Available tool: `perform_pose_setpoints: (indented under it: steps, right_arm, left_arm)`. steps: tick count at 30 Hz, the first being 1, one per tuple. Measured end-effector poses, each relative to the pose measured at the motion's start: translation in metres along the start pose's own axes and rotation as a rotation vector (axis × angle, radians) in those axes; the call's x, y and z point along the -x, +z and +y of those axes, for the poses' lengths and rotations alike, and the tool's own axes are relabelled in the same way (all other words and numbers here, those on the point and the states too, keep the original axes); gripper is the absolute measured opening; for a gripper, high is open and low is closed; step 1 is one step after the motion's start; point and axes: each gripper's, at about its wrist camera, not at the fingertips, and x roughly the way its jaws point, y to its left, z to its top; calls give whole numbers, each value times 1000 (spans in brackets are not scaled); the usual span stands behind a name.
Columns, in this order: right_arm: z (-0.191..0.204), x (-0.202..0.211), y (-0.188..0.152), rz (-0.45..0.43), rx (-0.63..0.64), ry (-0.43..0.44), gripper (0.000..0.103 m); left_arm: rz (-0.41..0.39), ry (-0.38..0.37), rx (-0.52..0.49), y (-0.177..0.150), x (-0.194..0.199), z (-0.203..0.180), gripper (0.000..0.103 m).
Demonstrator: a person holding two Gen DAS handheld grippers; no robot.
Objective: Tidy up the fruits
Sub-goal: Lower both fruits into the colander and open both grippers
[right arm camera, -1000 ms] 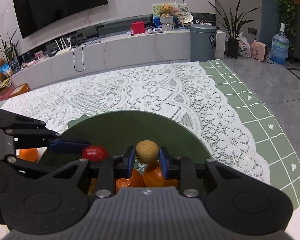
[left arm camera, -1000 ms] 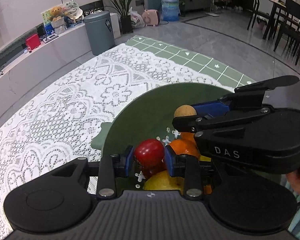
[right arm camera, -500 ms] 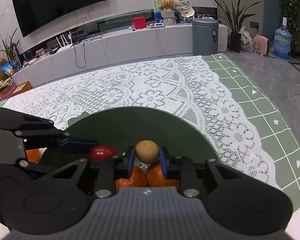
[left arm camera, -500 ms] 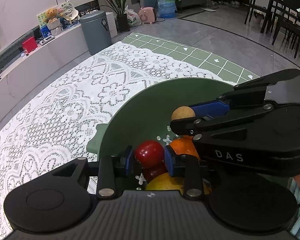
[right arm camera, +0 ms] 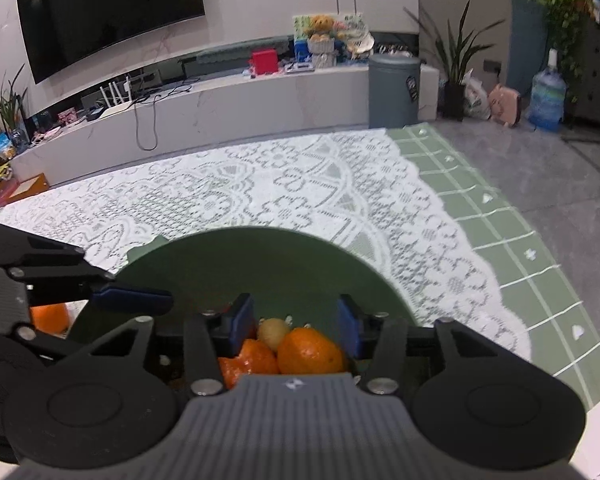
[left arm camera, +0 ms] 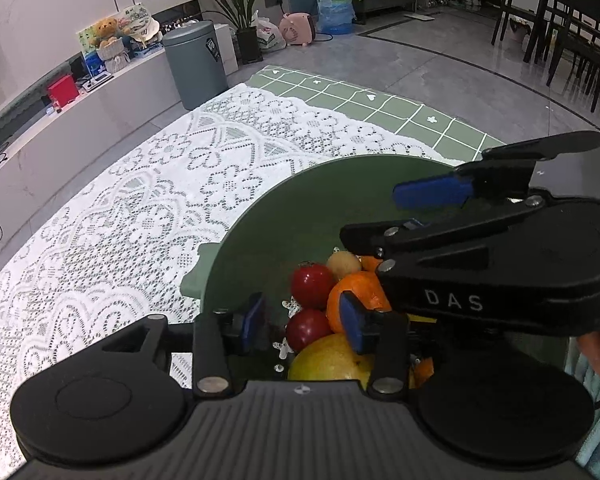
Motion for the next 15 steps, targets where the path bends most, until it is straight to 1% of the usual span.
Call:
perform_pose_setpoints:
  steps: [1,3,6,8,13,15]
  right_arm:
    - [-1,1,0,-7,-6,0,45]
    - [-2,6,-1,-29,-18,-2,51]
    - [-2,15,-2,-73,-27,-10,53]
    - [-3,21,-3,-103,-35,-18,57]
    - [-3,39,-9,-170,-69,-36,59]
    - [-1,46,-12,-192,-77,-44,62]
  left_arm:
    - [-5,2,3,-1,2,1,56]
    - [-18,3,7,-1,7,0,58]
    - [-46,-2,14,-3,18,0,62]
    - [-68,-2,26,-5,27,0,62]
    - [-125,1,82,-11,50,4,62]
    - [-150,11,120,-16,61,8,63]
